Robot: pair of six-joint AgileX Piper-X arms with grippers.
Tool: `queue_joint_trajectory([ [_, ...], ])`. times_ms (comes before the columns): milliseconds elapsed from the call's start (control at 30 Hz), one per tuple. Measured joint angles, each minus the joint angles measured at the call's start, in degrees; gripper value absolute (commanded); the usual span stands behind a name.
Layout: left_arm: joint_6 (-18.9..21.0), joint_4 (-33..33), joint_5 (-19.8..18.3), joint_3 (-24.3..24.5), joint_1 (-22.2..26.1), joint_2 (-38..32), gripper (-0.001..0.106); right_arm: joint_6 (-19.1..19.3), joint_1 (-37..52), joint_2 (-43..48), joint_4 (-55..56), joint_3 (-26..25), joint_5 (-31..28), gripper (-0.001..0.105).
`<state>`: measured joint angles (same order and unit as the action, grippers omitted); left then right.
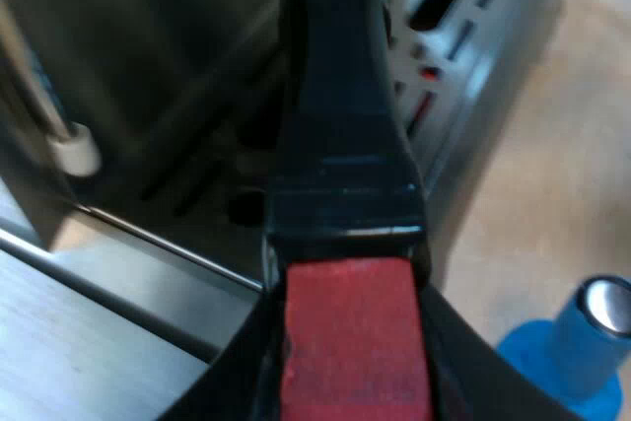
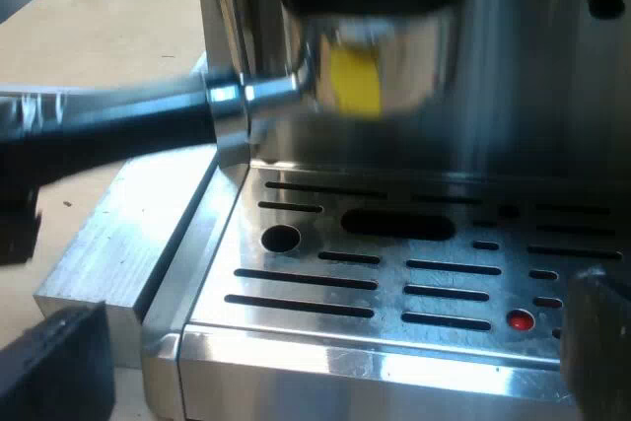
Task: Put the handle in the coffee machine
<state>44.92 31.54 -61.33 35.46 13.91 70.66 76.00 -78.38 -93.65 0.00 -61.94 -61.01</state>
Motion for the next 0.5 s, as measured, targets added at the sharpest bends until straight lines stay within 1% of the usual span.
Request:
queue_joint_trajectory([
  [367,1.1,-2.1,-0.2,0.2,0.0,0.1,0.000,0.0,0.0,0.0,0.0,0.0,0.0,0.093],
  [433,1.2,-2.0,-0.2,0.8,-0.4,0.1,0.000,0.0,0.0,0.0,0.0,0.0,0.0,0.093],
  [500,1.5,-2.0,-0.2,1.4,-1.8,0.1,0.000,0.0,0.0,0.0,-0.4,0.0,-0.1,0.093],
])
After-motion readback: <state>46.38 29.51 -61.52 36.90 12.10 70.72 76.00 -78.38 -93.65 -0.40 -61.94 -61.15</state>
